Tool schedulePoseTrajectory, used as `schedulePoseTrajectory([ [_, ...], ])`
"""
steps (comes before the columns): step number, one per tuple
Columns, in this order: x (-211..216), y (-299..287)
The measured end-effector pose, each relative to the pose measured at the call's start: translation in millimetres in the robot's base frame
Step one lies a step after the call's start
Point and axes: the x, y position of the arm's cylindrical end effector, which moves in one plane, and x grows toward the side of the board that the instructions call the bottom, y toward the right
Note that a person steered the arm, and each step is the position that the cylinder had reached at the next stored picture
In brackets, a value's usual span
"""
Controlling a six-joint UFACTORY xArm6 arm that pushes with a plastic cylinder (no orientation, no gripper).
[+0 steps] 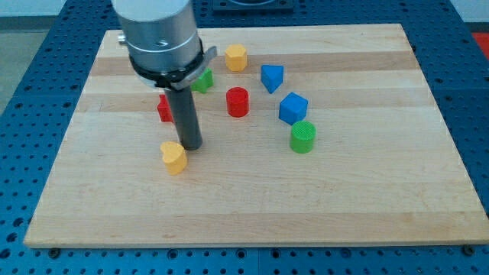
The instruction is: Move yellow heart towards the bottom left
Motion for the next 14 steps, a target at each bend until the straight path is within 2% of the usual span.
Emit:
schedulePoseTrajectory([
  [1,0.0,2.8],
  [3,33.8,-17.9],
  [5,33.8,-44.1],
  [7,14.2,-48.5],
  [9,14.2,-59.4],
  [10,15.3,-83.5],
  [11,32.8,-89.8],
  [13,42.7,-86.3],
  [14,43.8,-66.3],
])
